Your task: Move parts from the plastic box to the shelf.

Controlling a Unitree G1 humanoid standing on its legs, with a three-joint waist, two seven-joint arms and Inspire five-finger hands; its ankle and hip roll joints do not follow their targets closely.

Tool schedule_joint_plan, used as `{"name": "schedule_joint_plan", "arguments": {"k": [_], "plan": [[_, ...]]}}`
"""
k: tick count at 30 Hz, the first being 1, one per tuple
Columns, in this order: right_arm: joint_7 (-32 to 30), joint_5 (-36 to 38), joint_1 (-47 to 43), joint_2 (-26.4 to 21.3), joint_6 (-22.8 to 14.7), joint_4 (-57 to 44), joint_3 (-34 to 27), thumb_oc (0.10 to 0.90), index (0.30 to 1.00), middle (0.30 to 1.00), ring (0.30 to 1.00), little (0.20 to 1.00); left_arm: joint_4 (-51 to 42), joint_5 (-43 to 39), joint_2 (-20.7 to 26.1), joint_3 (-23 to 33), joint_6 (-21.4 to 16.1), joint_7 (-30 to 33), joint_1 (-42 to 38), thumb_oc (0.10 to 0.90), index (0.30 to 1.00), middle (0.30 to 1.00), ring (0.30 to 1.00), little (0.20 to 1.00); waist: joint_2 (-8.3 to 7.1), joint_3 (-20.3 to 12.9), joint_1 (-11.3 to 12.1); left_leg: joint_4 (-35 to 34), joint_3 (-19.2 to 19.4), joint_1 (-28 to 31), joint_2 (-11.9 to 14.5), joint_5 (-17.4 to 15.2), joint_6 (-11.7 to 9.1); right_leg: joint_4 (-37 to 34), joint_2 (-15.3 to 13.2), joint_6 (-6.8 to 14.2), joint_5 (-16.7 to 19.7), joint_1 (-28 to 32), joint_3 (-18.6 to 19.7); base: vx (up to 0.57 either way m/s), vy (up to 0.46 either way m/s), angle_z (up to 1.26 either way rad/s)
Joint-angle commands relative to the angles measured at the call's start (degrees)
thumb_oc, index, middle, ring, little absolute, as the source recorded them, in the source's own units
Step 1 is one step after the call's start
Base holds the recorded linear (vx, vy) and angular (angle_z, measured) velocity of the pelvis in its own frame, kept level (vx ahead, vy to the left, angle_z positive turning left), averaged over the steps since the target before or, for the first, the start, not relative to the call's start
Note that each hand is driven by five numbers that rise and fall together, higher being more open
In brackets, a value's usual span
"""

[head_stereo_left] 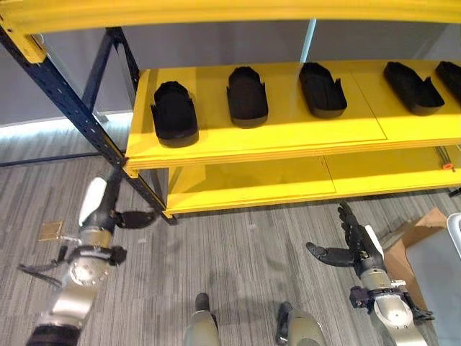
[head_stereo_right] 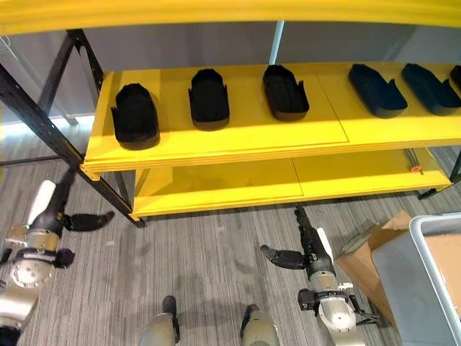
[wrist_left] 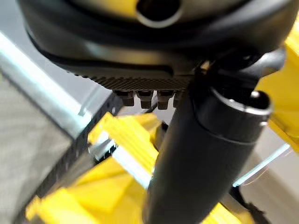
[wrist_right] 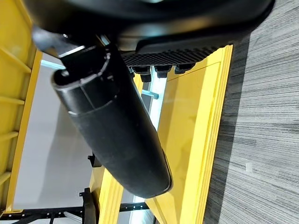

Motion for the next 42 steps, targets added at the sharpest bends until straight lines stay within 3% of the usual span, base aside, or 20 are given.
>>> {"name": "schedule_joint_plan", "arguments": {"k": [1, 3, 7, 10, 12, 16, 17, 19, 22, 28, 35, 36, 38, 41, 42], "plan": [[2.0, 1.3, -1.6, -3.86, -4.34, -5.63, -2.19, 0.9, 1.0, 1.0, 1.0, 1.0, -3.15, -6.29, 0.46, 1.77, -6.87, -1.56, -4.8, 0.9, 1.0, 1.0, 1.0, 1.0, 1.11, -4.9, -0.73, -6.7, -1.03, -1.27, 3.7, 8.24, 0.62, -4.42, 3.9, -1.37, -4.18, 6.17, 0.63, 0.03, -0.153, -0.07], [2.52, 1.06, -1.71, -4.41, -4.21, -5.24, -1.54, 0.9, 1.0, 1.0, 1.0, 1.0, -2.84, -9.46, -2.0, 1.23, -6.94, -3.16, -2.66, 0.9, 1.0, 1.0, 1.0, 1.0, 1.24, -5.15, -0.38, -8.78, -0.86, -0.1, 4.91, 10.6, 0.34, -5.76, 5.49, -2.02, -3.69, 6.86, 0.6, -0.01, -0.139, -0.12], [3.05, 1.54, -2.17, -5.5, -4.77, -5.83, -1.1, 0.9, 1.0, 1.0, 1.0, 1.0, -4.67, -11.78, -4.49, 0.7, -7.07, -4.78, -0.31, 0.9, 1.0, 1.0, 1.0, 1.0, 0.38, -5.01, 0.4, -6.1, -0.77, -1.46, 6.01, 13.51, 0.05, -10.96, 7.67, -3.28, -2.63, 10.11, 0.12, -0.02, -0.144, -0.02], [2.66, 1.62, -2.97, -5.93, -5.01, -6.24, -1.15, 0.9, 1.0, 1.0, 1.0, 1.0, -6.14, -11.05, -4.82, 0.38, -7.13, -4.61, -0.13, 0.9, 1.0, 1.0, 1.0, 1.0, 0.39, -4.06, 0.73, -5.75, -0.66, -2.44, 5.53, 12.81, 0.52, -11.8, 7.34, -3.11, -2.89, 11.45, -0.9, 0.01, -0.043, 0.06], [1.91, 1.13, -3.66, -6.28, -5.11, -6.07, -1.33, 0.9, 1.0, 1.0, 1.0, 1.0, -5.94, -10.79, -4.92, -0.42, -7.17, -3.78, -1.2, 0.9, 1.0, 1.0, 1.0, 1.0, 1.17, -2.96, 1.02, -10.46, 0.06, -4.63, 5.89, 16.19, -0.7, -10.33, 7.35, -2.62, -3.41, 10.74, -1.13, 0.04, 0.084, 0.19], [0.29, 0.27, -5.3, -6.57, -5.3, -5.52, -1.4, 0.9, 1.0, 1.0, 1.0, 1.0, -4.88, -10.91, -4.73, -1.19, -7.62, -2.76, -3.85, 0.9, 1.0, 1.0, 1.0, 1.0, 0.83, -1.21, 1.06, -14.7, 3.36, -7.77, 4.95, 16.49, -0.36, -5.28, 5.89, -1.87, -4.39, 8.06, -1.69, 0.08, 0.111, 0.2], [-0.2, -0.16, -5.8, -5.8, -5.23, -5.45, -0.98, 0.9, 1.0, 1.0, 1.0, 1.0, -5.36, -11.32, -4.63, -1.25, -7.95, -2.33, -3.54, 0.9, 1.0, 1.0, 1.0, 1.0, 1.16, -1.79, 1.26, -14.68, 2.91, -6.31, 5.15, 15.12, 0.75, -3.54, 5.57, -0.66, -5.27, 7.39, -0.65, 0.2, 0.18, -0.2], [-0.36, -0.58, -6.25, -5.32, -5.25, -5.03, -0.46, 0.9, 1.0, 1.0, 1.0, 1.0, -5.41, -12.12, -4.91, -1.3, -8.25, -2.04, -3.43, 0.9, 1.0, 1.0, 1.0, 1.0, 1.44, -2.17, 1.59, -14.2, 2.24, -6.28, 5.52, 15.42, 0.65, -3.71, 5.6, -0.45, -5.47, 7.72, -0.09, 0.21, 0.166, -0.28], [-1.16, -0.05, -6.89, -3.05, -5.08, -4.12, 0.46, 0.9, 1.0, 1.0, 1.0, 1.0, -5.18, -11.9, -4.68, -2.18, -8.65, -0.57, -4.83, 0.9, 1.0, 1.0, 1.0, 1.0, -0.36, -2.57, 2.23, -4.2, 1.63, -9.09, 3.71, 11.42, 1.03, -6.16, 2.54, 0.34, -5.64, 12.08, 0.55, 0.24, 0.145, -0.27], [-1.83, -0.76, -9.24, -2.02, -4.56, -5.08, 2.94, 0.9, 1.0, 1.0, 1.0, 1.0, -4.69, -13.62, -4.98, -2.33, -9.4, 1.14, -4.66, 0.9, 1.0, 1.0, 1.0, 1.0, -1.74, -4.28, 3.24, 1.96, 2.55, -11.16, 0.26, 6.15, 2.6, -12.63, -1.68, 3.12, -2.9, 16.18, 1.14, 0.2, 0.161, -0.11], [-2.96, -2.58, -15.25, -2.41, -4.83, -5.52, 6.05, 0.9, 1.0, 1.0, 1.0, 1.0, -5.32, -11.92, -4.06, -3.02, -10.28, 3.1, -7.71, 0.9, 1.0, 1.0, 1.0, 1.0, -3.69, -4.89, 4.42, 8.0, 2.56, -15.24, -3.34, 0.98, 4.81, -13.5, -5.05, 5.0, 0.19, 15.98, 0.54, 0.1, 0.126, 0.1], [-2.99, -2.76, -15.81, -2.46, -5.0, -6.06, 6.15, 0.9, 1.0, 1.0, 1.0, 1.0, -5.37, -11.84, -3.83, -3.05, -10.41, 3.16, -7.94, 0.9, 1.0, 1.0, 1.0, 1.0, -4.17, -4.84, 4.7, 8.99, 2.61, -15.49, -4.1, -0.26, 5.32, -13.02, -5.71, 5.36, 1.37, 16.09, 0.58, 0.2, 0.233, 0.14], [-3.4, -2.46, -16.56, -1.27, -5.33, -6.7, 7.26, 0.9, 1.0, 1.0, 1.0, 1.0, -5.27, -9.82, -3.63, -4.55, -10.68, 3.91, -8.85, 0.9, 1.0, 1.0, 1.0, 1.0, -4.94, -5.47, 4.79, 8.61, 2.83, -14.08, -7.44, -3.09, 8.04, -5.88, -7.45, 5.19, 10.63, 12.67, 2.46, 0.25, 0.344, 0.25], [-3.52, -1.47, -16.56, -0.22, -5.47, -6.69, 9.06, 0.9, 1.0, 1.0, 1.0, 1.0, -4.66, -12.01, -4.24, -5.33, -11.09, 4.3, -9.0, 0.9, 1.0, 1.0, 1.0, 1.0, -3.73, -4.95, 3.28, 3.56, 2.66, -8.85, -9.85, -3.01, 10.16, 4.09, -6.01, 4.4, 16.42, 6.93, 5.35, 0.21, 0.335, 0.26], [-3.5, -1.2, -16.6, 0.13, -5.49, -6.36, 9.62, 0.9, 1.0, 1.0, 1.0, 1.0, -4.75, -11.38, -3.96, -5.43, -11.08, 4.52, -9.1, 0.9, 1.0, 1.0, 1.0, 1.0, -2.98, -4.73, 2.98, 1.7, 3.12, -7.01, -9.72, -2.83, 10.74, 6.35, -5.94, 4.16, 16.57, 5.27, 4.17, 0.18, 0.312, 0.19]]}}
